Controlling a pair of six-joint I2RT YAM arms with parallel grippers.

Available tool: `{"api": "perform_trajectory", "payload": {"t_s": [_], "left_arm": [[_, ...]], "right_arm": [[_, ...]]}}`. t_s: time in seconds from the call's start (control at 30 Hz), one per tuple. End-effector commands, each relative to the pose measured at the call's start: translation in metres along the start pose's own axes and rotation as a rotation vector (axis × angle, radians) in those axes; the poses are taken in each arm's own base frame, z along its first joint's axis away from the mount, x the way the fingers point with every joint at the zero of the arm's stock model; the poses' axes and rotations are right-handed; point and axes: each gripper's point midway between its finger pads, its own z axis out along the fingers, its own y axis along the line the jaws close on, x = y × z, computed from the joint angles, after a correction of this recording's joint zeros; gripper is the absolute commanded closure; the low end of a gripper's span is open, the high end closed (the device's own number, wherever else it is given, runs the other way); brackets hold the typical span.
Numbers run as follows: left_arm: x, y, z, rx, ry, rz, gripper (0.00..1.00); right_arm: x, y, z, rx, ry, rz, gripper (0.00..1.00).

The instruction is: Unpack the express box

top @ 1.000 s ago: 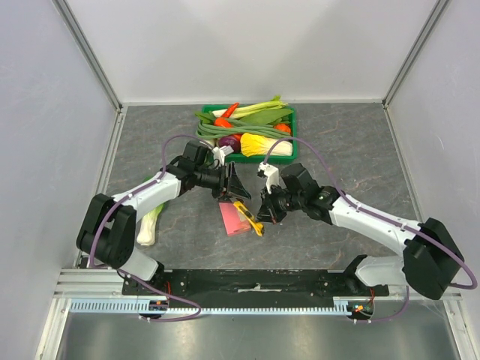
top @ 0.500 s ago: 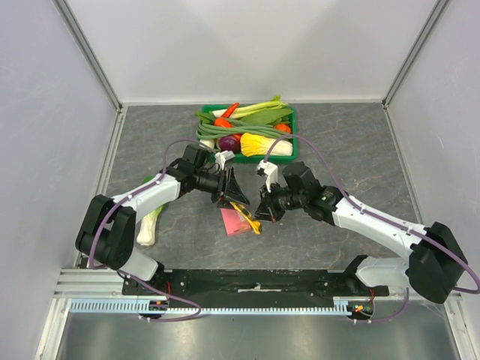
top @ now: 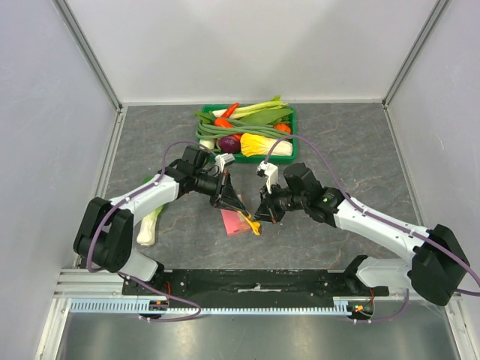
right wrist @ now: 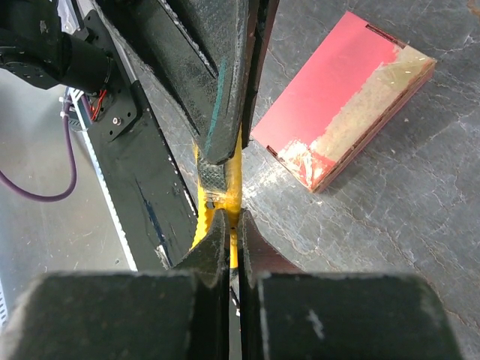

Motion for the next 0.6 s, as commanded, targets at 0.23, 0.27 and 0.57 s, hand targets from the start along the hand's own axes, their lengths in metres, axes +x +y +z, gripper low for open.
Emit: {"api": "perform_trajectory", "payload": {"t_s": [0.23,0.27,0.57], "left_arm": [[-0.013,-0.036,-0.016,0.029,-0.072,0.145,0.98],[-0.015,-0.040,-0.017,0.028,-0.082,0.156,0.98],[-0.056,-0.124,-0.054,0.073,-0.364,0.308,0.98]], "right_arm": [[-0.056,0.012,-0.025,0.060,-0.228,0.003,0.22],[-0.063,0.009,-0.031,0.090,-0.261,0.002,0.19],[-0.139,0.017,-0.090,0.204,-0.626,0.142,0.02]]}}
